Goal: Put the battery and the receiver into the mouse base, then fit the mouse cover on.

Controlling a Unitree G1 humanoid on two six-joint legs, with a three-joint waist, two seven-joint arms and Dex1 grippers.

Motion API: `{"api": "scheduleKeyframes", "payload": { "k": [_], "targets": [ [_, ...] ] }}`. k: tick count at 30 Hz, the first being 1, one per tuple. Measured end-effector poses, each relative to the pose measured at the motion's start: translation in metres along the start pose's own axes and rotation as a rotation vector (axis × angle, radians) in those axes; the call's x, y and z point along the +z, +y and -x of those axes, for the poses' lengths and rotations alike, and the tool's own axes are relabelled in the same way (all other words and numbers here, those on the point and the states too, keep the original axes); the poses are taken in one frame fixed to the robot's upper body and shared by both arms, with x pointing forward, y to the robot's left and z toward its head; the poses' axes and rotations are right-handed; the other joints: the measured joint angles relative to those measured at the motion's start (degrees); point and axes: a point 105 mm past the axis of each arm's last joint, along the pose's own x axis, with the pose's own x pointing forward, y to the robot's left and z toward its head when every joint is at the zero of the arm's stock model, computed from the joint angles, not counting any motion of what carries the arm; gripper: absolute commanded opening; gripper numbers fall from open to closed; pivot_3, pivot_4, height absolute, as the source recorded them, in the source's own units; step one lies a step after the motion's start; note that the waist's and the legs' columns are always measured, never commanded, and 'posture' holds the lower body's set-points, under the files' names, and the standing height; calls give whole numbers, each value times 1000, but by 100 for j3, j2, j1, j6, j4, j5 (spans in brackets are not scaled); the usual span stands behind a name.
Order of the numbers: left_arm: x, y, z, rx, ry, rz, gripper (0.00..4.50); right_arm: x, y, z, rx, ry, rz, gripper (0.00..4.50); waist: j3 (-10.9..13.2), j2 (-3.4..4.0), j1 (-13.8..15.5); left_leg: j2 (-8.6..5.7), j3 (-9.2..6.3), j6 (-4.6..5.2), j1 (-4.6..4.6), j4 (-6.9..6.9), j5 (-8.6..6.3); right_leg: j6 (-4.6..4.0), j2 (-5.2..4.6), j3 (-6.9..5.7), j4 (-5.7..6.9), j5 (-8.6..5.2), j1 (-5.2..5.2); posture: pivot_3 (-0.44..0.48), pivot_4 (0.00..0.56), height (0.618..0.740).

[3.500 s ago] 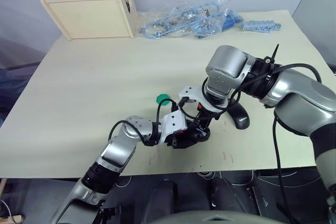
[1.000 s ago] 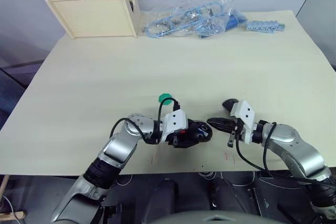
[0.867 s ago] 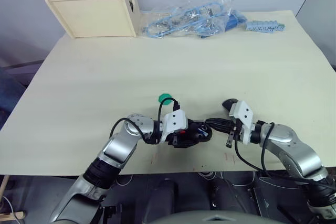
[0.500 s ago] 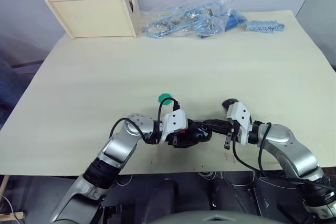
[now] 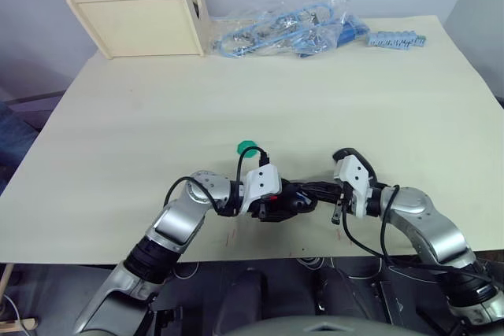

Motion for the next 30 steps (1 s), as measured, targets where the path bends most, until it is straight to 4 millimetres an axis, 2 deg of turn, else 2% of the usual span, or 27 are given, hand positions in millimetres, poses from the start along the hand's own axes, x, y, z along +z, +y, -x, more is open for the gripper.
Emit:
{"api": "scheduleKeyframes", "payload": {
  "k": [7,12,19,22,27,30],
  "targets": [
    [-1,0,0,3,3,4,2956,-2,0,-1,0,13,22,51,-1,-1,0,0,8,0,10,0,0,-1,0,8,13,-1,0,0,150,740],
    [-3,1,0,11,15,15,2956,-7,-3,-4,2,46,25,51,-6,-7,-17,2,14,0,67,-6,-1,-7,4,16,15,-7,50,0,150,740],
    [-4,1,0,11,19,18,2956,-11,-5,-5,11,68,25,51,-25,-26,-24,5,11,0,69,-6,-1,-8,8,16,16,-8,51,0,150,740],
    [-4,1,0,9,18,14,2956,-7,-8,-2,-4,30,-3,51,-25,-26,-13,5,9,0,67,-5,-1,-9,8,15,15,-8,51,0,150,740],
    [-2,1,-1,6,16,5,2956,-9,-8,14,11,20,-66,51,-19,-26,7,5,9,0,61,-4,-1,-9,7,14,15,-8,48,0,150,740],
    [-2,1,-1,4,15,-1,2956,-1,-10,35,5,3,-60,51,-15,-27,7,5,10,0,58,-4,-1,-8,7,15,13,-8,45,0,150,740]
  ]
}}
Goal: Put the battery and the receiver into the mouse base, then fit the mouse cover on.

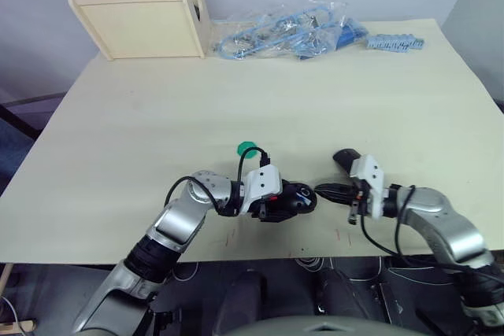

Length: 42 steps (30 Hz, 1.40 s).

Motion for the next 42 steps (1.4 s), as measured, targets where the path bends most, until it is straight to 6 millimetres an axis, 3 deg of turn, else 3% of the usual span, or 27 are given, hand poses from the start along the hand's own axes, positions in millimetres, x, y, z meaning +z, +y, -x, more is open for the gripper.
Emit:
{"api": "scheduleKeyframes", "payload": {
  "k": [1,3,4,5,6,9,11,12,18,23,30,32,40,42],
  "targets": [
    [0,0,0,0,0,-1,2956,3,0,6,-5,-4,11,51,0,0,0,0,-1,0,0,0,0,0,0,0,0,0,0,0,150,740],
    [0,0,0,-2,-4,-1,3969,5,4,17,13,0,21,551,2,-2,3,0,-2,0,-1,-1,0,0,0,-2,0,0,0,0,150,740],
    [0,1,0,6,-7,10,4231,6,6,21,15,-6,19,791,3,-2,4,0,0,0,-1,-1,0,0,0,-1,0,0,0,0,150,740],
    [-1,3,1,15,-9,17,4500,7,7,23,17,-9,16,1371,6,-7,2,0,-1,0,-1,0,0,0,0,-1,0,0,0,0,150,740],
    [0,4,2,19,-12,26,4500,8,9,27,23,-13,16,1637,10,-8,4,0,-2,0,-3,0,0,0,0,-2,0,0,-1,0,150,740],
    [-1,7,7,35,-23,53,4500,14,11,43,21,-15,33,3246,38,-25,6,1,-2,0,-7,0,0,1,0,-3,-2,0,-4,0,150,740],
    [-1,7,10,36,-26,70,4500,15,14,49,23,-13,34,3874,42,-25,11,1,-4,0,-9,0,0,1,0,-4,-2,0,-4,0,150,740],
    [-4,6,16,41,-25,89,4500,11,17,53,23,-3,22,4445,45,-25,12,3,-6,0,-11,0,0,0,0,-6,-4,0,-5,0,150,740],
    [-2,3,54,100,-78,189,4500,2,22,77,-53,15,-13,4445,68,-24,22,7,-2,-1,-14,1,0,1,-5,-6,-5,0,-6,0,150,740],
    [2,-11,76,106,-132,265,4500,-4,20,91,-126,30,-28,4445,74,-23,19,30,5,-2,-15,0,-1,1,-4,-6,-9,0,-6,0,150,740],
    [-1,-21,108,188,-155,364,4500,-6,3,113,-289,14,-35,4445,79,-20,25,34,8,-2,-15,-1,-1,0,-3,-4,-18,0,-5,0,150,740],
    [2,-23,119,235,-245,383,4500,-7,-3,120,-343,17,-39,4445,81,-15,21,37,14,-2,-15,-2,-1,0,-4,-1,-23,0,-5,0,150,740],
    [3,-39,142,272,-366,339,4500,-16,-17,117,-487,15,-100,4445,85,-13,31,38,22,-3,-15,-2,-1,-5,-1,4,-30,-2,-5,0,150,740],
    [9,-45,152,239,-434,324,4500,-15,-18,105,-514,-5,-131,4445,86,-14,31,41,21,-3,-16,-2,-2,-8,0,3,-31,-3,-5,0,150,740]
  ]
}}
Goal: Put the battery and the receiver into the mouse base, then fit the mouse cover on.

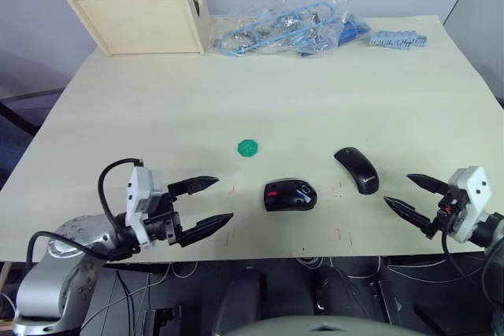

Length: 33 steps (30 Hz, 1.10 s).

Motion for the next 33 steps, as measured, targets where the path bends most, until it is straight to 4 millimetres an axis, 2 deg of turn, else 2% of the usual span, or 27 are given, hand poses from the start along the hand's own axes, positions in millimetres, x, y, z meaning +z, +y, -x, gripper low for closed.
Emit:
{"api": "scheduleKeyframes", "payload": {
  "k": [6,12,13,28,33],
  "targets": [
    [4,-5,10,-37,-39,-13,4500,-1,25,-33,-52,-14,-44,4445,2,4,1,0,2,0,0,-2,0,-15,2,3,-2,-9,-1,0,150,740],
    [2,-4,12,-33,-42,-11,4500,0,25,-39,-109,2,-32,4445,1,2,-2,-1,2,0,-3,-1,0,-16,3,2,-10,-9,0,0,150,740],
    [2,-4,9,-38,-44,-12,4500,2,25,-46,-136,-3,-30,4445,2,3,-16,-1,4,0,0,-1,0,-17,7,3,-9,-8,0,0,150,740],
    [2,-8,5,-43,-39,-16,4500,1,20,-54,-189,40,-18,4445,2,3,-16,0,2,0,0,-2,0,0,14,2,-9,2,-1,0,150,740],
    [3,-11,3,-50,-38,-21,4500,-10,16,-56,-204,91,-25,4445,2,3,-17,-1,3,0,0,-2,0,-1,14,2,-8,2,-1,0,150,740]
  ]
}}
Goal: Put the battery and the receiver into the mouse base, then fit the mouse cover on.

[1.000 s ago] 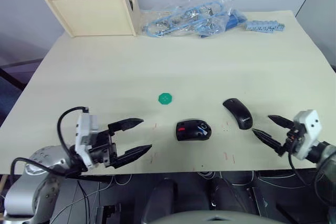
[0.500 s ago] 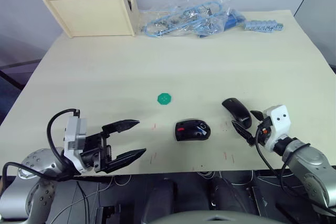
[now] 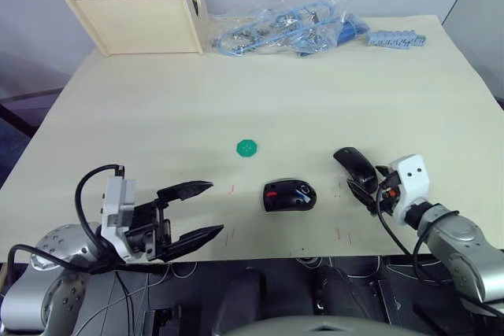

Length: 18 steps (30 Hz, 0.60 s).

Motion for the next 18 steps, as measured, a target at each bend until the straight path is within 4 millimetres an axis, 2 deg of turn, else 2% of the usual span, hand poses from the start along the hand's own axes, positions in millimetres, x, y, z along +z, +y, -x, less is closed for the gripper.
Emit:
{"api": "scheduleKeyframes", "payload": {
  "k": [3,6,18],
  "targets": [
    [0,0,0,-3,0,2,4500,-1,0,-1,0,3,-3,4445,0,0,-2,0,0,0,0,0,0,0,0,0,0,0,0,0,150,740],
    [-1,-1,0,-2,1,6,4500,0,0,-3,-1,-2,-11,3768,0,0,-2,0,0,0,0,0,0,-1,1,0,0,0,0,0,150,740],
    [-1,-2,0,-8,3,6,4500,1,2,-5,-2,-12,-18,3768,0,0,-2,1,0,0,0,0,0,-1,1,0,0,0,0,0,150,740]
  ]
}}
